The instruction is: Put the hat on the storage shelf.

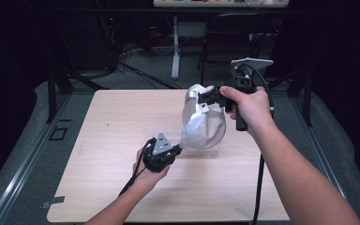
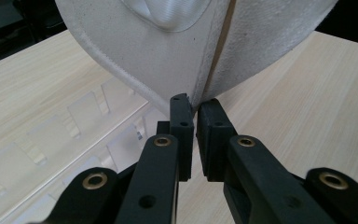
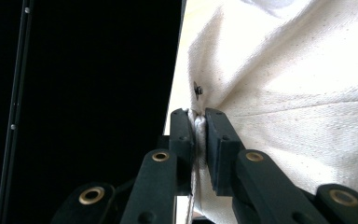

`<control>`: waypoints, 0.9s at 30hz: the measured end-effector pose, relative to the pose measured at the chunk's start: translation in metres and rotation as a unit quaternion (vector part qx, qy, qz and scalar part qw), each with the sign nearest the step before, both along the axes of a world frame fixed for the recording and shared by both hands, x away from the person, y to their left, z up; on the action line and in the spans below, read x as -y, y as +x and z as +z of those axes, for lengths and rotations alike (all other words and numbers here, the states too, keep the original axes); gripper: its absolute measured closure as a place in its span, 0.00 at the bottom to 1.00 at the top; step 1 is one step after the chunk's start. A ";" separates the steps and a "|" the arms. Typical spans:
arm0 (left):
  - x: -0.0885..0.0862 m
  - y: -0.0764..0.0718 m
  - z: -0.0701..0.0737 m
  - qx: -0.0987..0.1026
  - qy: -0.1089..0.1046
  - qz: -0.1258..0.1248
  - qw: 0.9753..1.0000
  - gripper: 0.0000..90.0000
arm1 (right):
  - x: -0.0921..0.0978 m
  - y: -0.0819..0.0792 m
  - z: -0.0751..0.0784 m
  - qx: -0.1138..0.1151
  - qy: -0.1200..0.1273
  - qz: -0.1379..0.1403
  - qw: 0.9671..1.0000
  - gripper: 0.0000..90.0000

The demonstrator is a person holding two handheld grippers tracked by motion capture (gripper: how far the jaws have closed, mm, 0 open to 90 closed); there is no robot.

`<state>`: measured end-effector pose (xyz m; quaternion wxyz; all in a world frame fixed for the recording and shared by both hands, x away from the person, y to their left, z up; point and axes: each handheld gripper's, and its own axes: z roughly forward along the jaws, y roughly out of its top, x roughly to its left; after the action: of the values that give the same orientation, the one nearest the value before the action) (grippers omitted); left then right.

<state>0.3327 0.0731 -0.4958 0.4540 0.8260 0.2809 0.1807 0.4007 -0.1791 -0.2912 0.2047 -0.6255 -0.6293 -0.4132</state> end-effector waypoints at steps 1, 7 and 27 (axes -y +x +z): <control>0.000 0.001 0.000 0.000 -0.001 0.000 1.000 0.95 | 0.000 0.000 0.000 0.000 -0.001 -0.001 1.000 0.91; -0.006 0.006 -0.002 -0.003 0.004 0.005 1.000 0.95 | -0.003 0.004 -0.003 -0.001 -0.006 -0.002 1.000 0.91; -0.020 0.021 -0.014 -0.026 0.002 -0.007 1.000 0.95 | -0.009 0.014 -0.023 -0.013 -0.012 -0.002 1.000 0.91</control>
<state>0.3535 0.0929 -0.5096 0.4463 0.8330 0.2870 0.1566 0.4144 -0.1700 -0.3137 0.2045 -0.6348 -0.6301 -0.3977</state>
